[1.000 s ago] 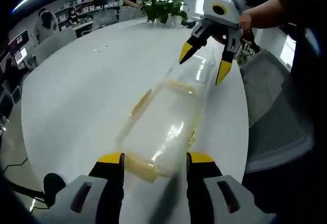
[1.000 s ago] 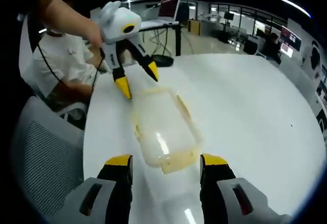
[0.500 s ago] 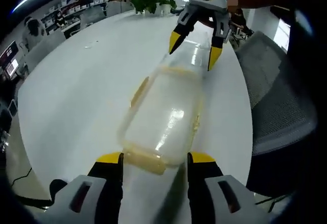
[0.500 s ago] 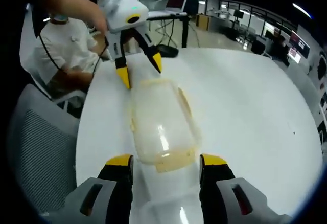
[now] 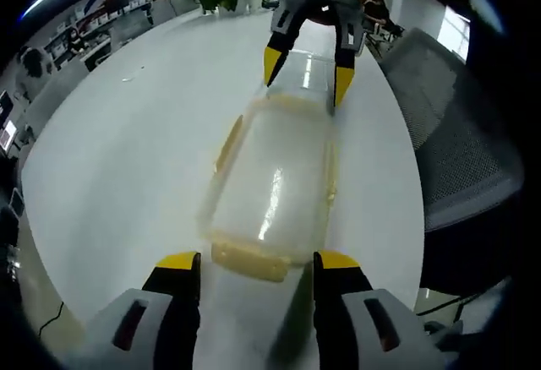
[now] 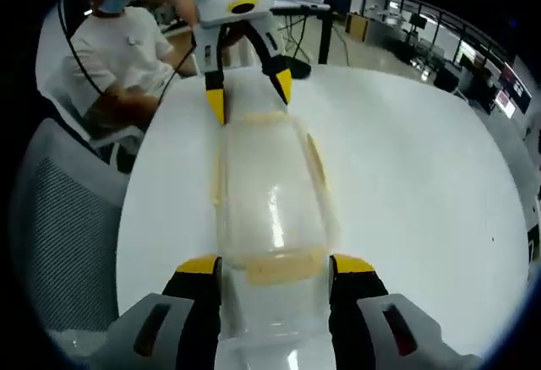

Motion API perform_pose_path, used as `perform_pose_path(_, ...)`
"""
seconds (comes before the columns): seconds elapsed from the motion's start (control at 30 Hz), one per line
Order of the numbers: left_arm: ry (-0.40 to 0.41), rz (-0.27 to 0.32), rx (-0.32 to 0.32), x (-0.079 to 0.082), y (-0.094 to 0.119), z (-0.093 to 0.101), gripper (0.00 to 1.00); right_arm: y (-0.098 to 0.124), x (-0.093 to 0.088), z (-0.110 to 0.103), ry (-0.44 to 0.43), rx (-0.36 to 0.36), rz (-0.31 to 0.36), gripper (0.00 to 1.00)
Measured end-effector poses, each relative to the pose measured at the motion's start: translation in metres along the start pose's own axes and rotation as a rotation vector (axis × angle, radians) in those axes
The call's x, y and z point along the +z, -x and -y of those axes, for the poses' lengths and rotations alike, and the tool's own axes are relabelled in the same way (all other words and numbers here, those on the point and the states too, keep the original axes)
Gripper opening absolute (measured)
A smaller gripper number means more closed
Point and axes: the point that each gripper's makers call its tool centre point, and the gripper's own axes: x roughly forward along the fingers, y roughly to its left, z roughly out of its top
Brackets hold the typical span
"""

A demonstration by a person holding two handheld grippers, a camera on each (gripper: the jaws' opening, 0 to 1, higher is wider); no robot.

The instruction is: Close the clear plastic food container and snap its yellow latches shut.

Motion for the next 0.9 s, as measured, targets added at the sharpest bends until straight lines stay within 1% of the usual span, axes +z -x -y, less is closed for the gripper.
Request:
perform_pose_path(0.07,-0.004,-0.01,-0.01,-0.002,0.0,0.001,0.53,-0.002,-0.002,0.001,0.007,0.005,-0.015,0.5)
perform_pose_path(0.1,-0.015,-0.021,-0.02,-0.004,-0.001,0.002,0.55,-0.002,-0.004,0.001,0.009,0.006,-0.022,0.5)
perform_pose_path(0.13,-0.02,-0.029,-0.021,-0.006,-0.002,0.001,0.58,-0.003,-0.006,0.003,0.011,0.005,-0.034,0.5)
perform_pose_path(0.17,-0.029,-0.033,-0.017,-0.007,-0.002,-0.001,0.59,-0.004,-0.007,0.003,0.011,0.005,-0.038,0.5)
perform_pose_path(0.23,-0.04,-0.039,-0.027,-0.008,-0.003,-0.002,0.56,-0.004,-0.009,0.004,0.014,0.005,-0.05,0.49)
perform_pose_path(0.3,-0.042,-0.036,-0.024,-0.006,-0.003,-0.005,0.55,-0.006,-0.009,0.004,-0.005,0.017,-0.051,0.49)
perform_pose_path(0.33,-0.073,-0.045,-0.033,-0.007,-0.003,-0.005,0.53,-0.006,-0.009,0.003,-0.003,0.018,-0.053,0.49)
perform_pose_path(0.37,-0.091,-0.06,-0.04,-0.009,-0.003,-0.006,0.52,-0.007,-0.009,0.004,0.005,0.017,-0.061,0.49)
perform_pose_path(0.4,-0.108,-0.078,-0.042,-0.011,-0.004,-0.007,0.52,-0.008,-0.011,0.004,0.032,0.014,-0.075,0.48)
perform_pose_path(0.47,-0.124,-0.085,-0.053,-0.012,-0.006,-0.007,0.52,-0.009,-0.011,0.004,0.037,0.018,-0.084,0.48)
perform_pose_path(0.57,-0.149,-0.087,-0.048,-0.01,-0.007,-0.01,0.52,-0.011,-0.012,0.003,0.047,0.026,-0.1,0.48)
perform_pose_path(0.67,-0.153,-0.089,-0.051,-0.009,-0.008,-0.011,0.51,-0.011,-0.011,0.003,0.056,0.026,-0.106,0.47)
perform_pose_path(0.7,-0.167,-0.104,-0.053,-0.012,-0.01,-0.011,0.51,-0.011,-0.011,0.004,0.058,0.027,-0.113,0.46)
perform_pose_path(0.8,-0.157,-0.095,-0.062,-0.009,-0.01,-0.013,0.51,-0.012,-0.011,0.007,0.06,0.02,-0.126,0.41)
perform_pose_path(0.9,-0.151,-0.093,-0.07,-0.008,-0.011,-0.011,0.49,-0.013,-0.011,0.009,0.072,0.02,-0.141,0.39)
